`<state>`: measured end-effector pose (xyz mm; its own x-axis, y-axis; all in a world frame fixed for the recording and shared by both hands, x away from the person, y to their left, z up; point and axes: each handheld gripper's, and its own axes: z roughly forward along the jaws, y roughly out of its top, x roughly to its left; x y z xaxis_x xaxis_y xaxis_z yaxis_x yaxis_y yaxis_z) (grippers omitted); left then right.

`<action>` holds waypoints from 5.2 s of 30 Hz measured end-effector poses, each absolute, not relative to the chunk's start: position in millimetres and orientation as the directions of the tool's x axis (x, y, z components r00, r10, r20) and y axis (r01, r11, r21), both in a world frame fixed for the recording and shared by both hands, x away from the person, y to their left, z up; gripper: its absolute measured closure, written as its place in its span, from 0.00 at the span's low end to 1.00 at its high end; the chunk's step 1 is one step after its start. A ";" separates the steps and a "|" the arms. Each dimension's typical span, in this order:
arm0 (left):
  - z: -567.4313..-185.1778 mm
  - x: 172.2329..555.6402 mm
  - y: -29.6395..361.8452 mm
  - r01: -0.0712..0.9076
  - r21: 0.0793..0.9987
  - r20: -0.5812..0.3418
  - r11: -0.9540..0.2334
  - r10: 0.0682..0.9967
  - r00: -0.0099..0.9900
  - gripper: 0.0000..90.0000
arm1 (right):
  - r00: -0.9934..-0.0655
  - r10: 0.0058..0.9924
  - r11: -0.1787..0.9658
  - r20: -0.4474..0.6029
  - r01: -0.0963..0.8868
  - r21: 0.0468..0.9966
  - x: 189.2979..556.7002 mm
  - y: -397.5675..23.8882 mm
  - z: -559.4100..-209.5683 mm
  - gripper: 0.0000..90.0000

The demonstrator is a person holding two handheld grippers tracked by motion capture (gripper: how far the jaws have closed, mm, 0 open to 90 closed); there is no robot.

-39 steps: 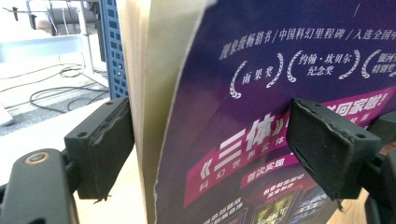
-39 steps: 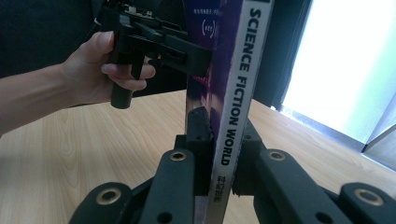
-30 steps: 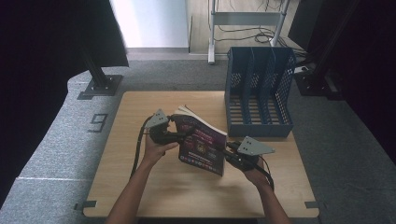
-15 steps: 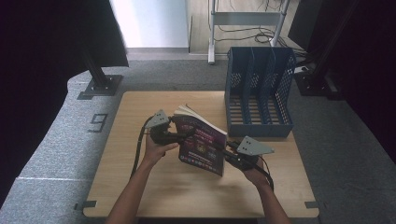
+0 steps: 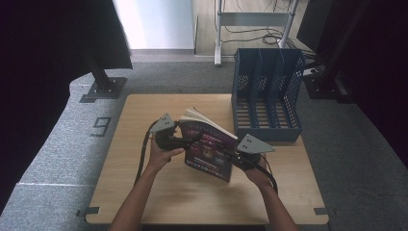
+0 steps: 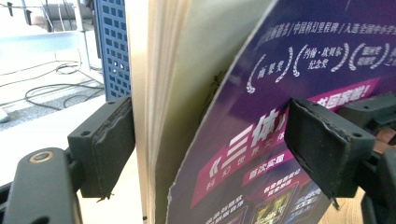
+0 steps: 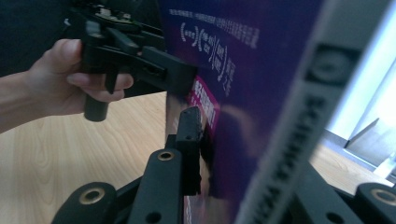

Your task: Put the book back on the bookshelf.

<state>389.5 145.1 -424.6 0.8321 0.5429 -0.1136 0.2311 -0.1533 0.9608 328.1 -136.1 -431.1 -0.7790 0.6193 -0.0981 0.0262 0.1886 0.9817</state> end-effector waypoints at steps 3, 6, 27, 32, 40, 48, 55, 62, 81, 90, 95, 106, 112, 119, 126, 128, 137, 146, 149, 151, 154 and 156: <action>-425.0 389.7 144.9 0.232 0.960 -0.113 -0.155 0.546 0.830 0.19 | -0.770 0.632 0.184 -0.085 0.043 0.982 330.2 -135.2 -430.9 0.83; -425.2 389.9 144.6 0.232 0.960 -0.111 -0.156 0.548 0.829 0.19 | -0.768 0.636 0.178 -0.069 0.059 0.982 331.3 -135.6 -430.7 0.85; -432.6 376.3 156.5 0.267 0.947 -0.105 -0.179 0.614 0.782 0.19 | -0.728 0.684 0.088 0.050 0.150 0.985 333.5 -137.8 -431.0 0.90; -439.5 372.7 160.4 0.297 0.936 -0.116 -0.189 0.633 0.766 0.19 | -0.720 0.692 0.074 0.055 0.147 0.986 332.5 -139.5 -431.1 0.90; -447.8 365.1 170.2 0.321 0.928 -0.124 -0.187 0.659 0.742 0.19 | -0.707 0.704 0.057 0.061 0.142 0.988 331.8 -142.1 -429.5 0.91; -463.5 358.1 184.2 0.350 0.918 -0.135 -0.187 0.684 0.717 0.19 | -0.691 0.720 0.048 0.056 0.131 0.990 331.6 -145.4 -424.9 0.90; -478.4 360.3 191.2 0.384 0.902 -0.144 -0.198 0.700 0.699 0.19 | -0.675 0.736 0.045 0.049 0.122 0.992 333.1 -148.6 -417.1 0.91; -478.8 359.9 194.5 0.392 0.900 -0.154 -0.190 0.704 0.693 0.19 | -0.666 0.744 0.037 0.048 0.113 0.993 334.0 -150.2 -410.3 0.91; -480.2 359.0 199.0 0.413 0.894 -0.186 -0.174 0.694 0.695 0.19 | -0.614 0.786 -0.018 0.075 0.099 0.995 339.9 -163.2 -392.8 0.91; -480.7 358.6 198.6 0.413 0.893 -0.188 -0.178 0.686 0.703 0.19 | -0.601 0.796 -0.042 0.075 0.069 0.997 339.9 -173.6 -380.7 0.91; -480.7 358.3 198.7 0.414 0.893 -0.189 -0.180 0.684 0.705 0.19 | -0.588 0.806 -0.048 0.073 0.058 0.997 340.4 -178.3 -375.2 0.91; -480.0 357.8 200.4 0.406 0.898 -0.187 -0.168 0.690 0.699 0.20 | -0.570 0.818 -0.071 0.079 0.036 0.997 338.4 -188.3 -366.9 0.91; -480.4 358.0 200.3 0.410 0.896 -0.189 -0.170 0.690 0.699 0.20 | -0.555 0.828 -0.080 0.080 0.024 0.997 336.0 -195.8 -360.2 0.91; -478.9 356.9 201.6 0.396 0.904 -0.182 -0.160 0.696 0.695 0.21 | -0.531 0.844 -0.088 0.075 0.002 0.996 333.6 -205.8 -351.9 0.91; -479.7 356.9 200.6 0.400 0.901 -0.181 -0.166 0.695 0.696 0.21 | -0.509 0.858 -0.090 0.076 -0.002 0.996 332.8 -215.2 -349.1 0.91; -480.0 357.1 200.3 0.401 0.901 -0.180 -0.168 0.695 0.696 0.21 | -0.503 0.861 -0.093 0.079 -0.003 0.996 332.8 -218.0 -348.4 0.91; -480.5 357.1 200.6 0.403 0.899 -0.181 -0.170 0.694 0.697 0.20 | -0.474 0.876 -0.102 0.086 -0.008 0.995 331.9 -229.3 -347.6 0.91; -481.1 357.5 199.9 0.405 0.898 -0.182 -0.171 0.694 0.697 0.20 | -0.450 0.888 -0.111 0.094 -0.012 0.994 333.0 -238.0 -345.2 0.91; -481.1 357.4 199.9 0.405 0.898 -0.182 -0.171 0.694 0.696 0.20 | -0.446 0.890 -0.111 0.094 -0.013 0.994 333.0 -239.4 -344.2 0.91; -481.0 357.2 199.9 0.404 0.899 -0.181 -0.171 0.694 0.697 0.20 | -0.447 0.889 -0.111 0.095 -0.010 0.994 333.2 -239.9 -343.5 0.91; -481.0 357.0 200.2 0.404 0.898 -0.181 -0.172 0.693 0.697 0.20 | -0.448 0.889 -0.111 0.096 -0.007 0.994 334.4 -240.3 -342.8 0.91; -481.1 357.3 200.6 0.405 0.898 -0.183 -0.169 0.695 0.696 0.20 | -0.445 0.890 -0.111 0.097 -0.007 0.994 335.4 -240.4 -342.5 0.91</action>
